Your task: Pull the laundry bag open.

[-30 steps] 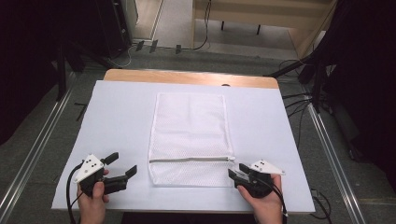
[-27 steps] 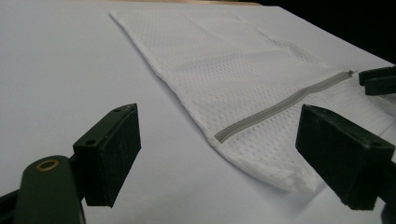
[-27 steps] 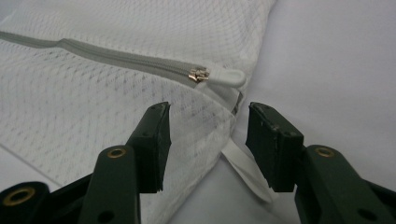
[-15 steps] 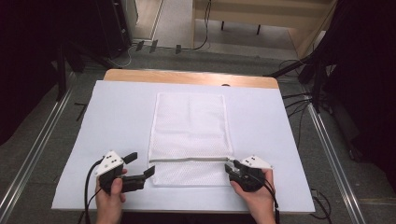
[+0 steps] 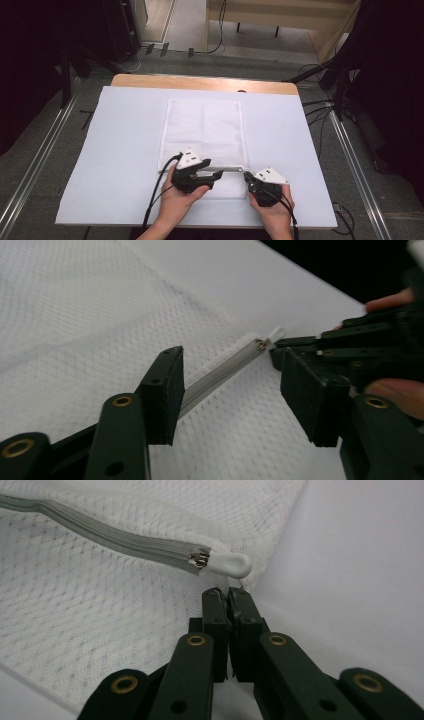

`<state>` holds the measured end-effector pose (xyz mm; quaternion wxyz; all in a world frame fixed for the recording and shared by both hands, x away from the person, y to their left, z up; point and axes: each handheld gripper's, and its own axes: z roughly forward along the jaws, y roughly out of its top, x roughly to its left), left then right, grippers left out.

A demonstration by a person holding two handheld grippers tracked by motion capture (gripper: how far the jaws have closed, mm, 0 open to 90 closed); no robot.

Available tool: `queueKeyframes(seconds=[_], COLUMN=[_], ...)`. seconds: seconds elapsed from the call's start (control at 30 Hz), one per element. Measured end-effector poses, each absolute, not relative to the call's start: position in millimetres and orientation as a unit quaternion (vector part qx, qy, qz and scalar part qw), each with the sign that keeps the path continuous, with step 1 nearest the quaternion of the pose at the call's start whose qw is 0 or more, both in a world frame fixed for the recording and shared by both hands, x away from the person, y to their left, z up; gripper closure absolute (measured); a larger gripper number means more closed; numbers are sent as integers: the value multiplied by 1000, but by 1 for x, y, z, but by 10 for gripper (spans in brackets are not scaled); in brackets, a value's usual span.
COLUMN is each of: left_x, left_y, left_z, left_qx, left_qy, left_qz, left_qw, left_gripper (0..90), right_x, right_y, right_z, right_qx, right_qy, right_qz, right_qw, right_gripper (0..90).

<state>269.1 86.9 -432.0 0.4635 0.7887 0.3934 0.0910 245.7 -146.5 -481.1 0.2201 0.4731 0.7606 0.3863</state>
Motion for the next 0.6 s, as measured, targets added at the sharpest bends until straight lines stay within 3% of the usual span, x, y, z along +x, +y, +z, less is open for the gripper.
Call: queueKeyframes(seconds=[0.23,0.27,0.33,0.47,0.6], left_x=[287,287,286,285,289], left_y=[64,60,56,50,51], left_z=[-444,-444,-444,-444,-448], left_qx=[791,793,792,800,801], left_qy=[411,407,405,404,410], left_qz=[44,37,27,36,27], left_qw=[451,453,456,442,436], left_gripper=[541,611,655,776,823], right_x=[241,239,238,235,234], right_y=[-143,-141,-141,-140,-140], right_z=[-473,-471,-470,-467,-464], right_qx=[457,451,448,443,438], right_qy=[758,759,758,755,754], right_qz=[403,403,408,420,429], right_qw=[230,242,242,239,236], right_gripper=[890,890,891,892,894])
